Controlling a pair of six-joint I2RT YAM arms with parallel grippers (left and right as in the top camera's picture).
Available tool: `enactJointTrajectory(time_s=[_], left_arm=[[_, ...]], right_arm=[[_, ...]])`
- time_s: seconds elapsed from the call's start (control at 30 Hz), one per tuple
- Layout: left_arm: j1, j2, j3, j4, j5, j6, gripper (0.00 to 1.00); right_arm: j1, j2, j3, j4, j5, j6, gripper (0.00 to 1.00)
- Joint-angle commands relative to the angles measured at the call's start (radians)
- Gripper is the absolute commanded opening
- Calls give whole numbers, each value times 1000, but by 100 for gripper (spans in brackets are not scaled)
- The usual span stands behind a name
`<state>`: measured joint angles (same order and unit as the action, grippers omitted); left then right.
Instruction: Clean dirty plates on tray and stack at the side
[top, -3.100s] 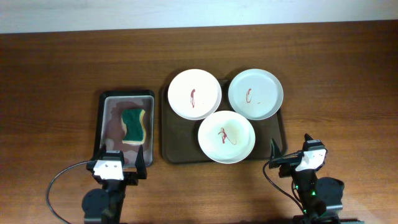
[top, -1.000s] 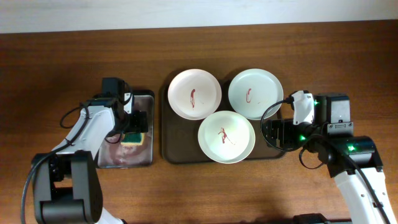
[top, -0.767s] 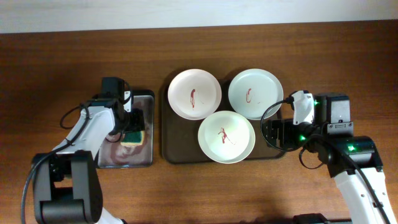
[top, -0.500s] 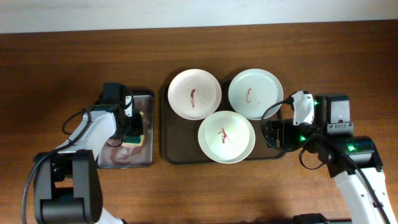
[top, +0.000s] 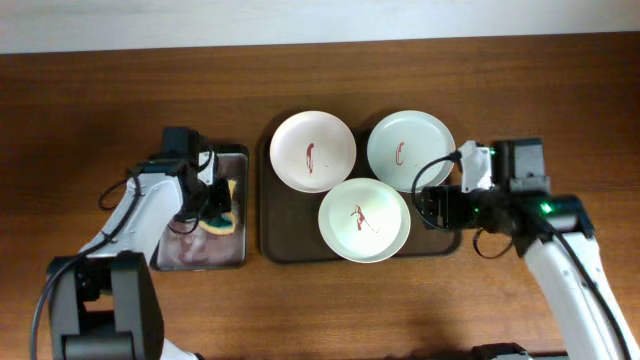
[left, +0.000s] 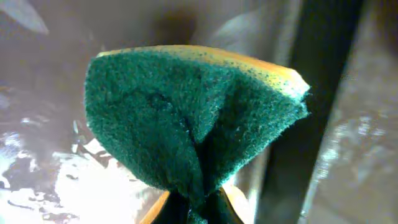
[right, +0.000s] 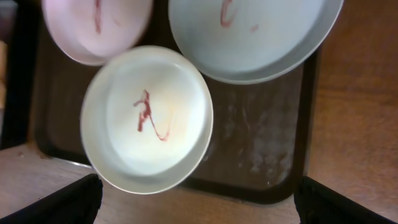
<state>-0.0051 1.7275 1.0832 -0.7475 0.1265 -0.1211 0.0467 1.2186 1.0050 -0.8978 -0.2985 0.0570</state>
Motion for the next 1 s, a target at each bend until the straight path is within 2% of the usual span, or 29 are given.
enactJointTrajectory(time_s=[0.0,0.03,0.13,0.2,0.37,0.4,0.43,0.47,0.5,0.73,0.97], left_arm=[[3,-30,16,-27,53,2,0],[3,-28,15,-36,53,2,0],[3,-28,10,-52,54,2,0],[3,-28,10,-58,54,2,0],[3,-28,10,-58,54,2,0],[3,-28,10,-58,54,2,0],[3,-28,10,-58,54,2,0],[3,-28,10,-58,54,2,0],[3,-28,10,-58,54,2,0],[3,-28,10,-58,54,2,0],[4,-64,18,-58,46,2,0]], right_arm=[[11,126,20,1,-44,0,92],[16,161,20,4,-47,0,89],[45,306,20,36,-50,4,70],[58,394,20,69,-50,9,64],[61,526,20,147,-51,41,43],[65,540,20,155,-62,45,35],[72,552,20,159,-76,46,17],[84,555,20,158,-80,49,8],[96,556,19,158,-79,49,4],[150,556,19,162,-25,118,4],[150,556,19,162,-23,121,4]])
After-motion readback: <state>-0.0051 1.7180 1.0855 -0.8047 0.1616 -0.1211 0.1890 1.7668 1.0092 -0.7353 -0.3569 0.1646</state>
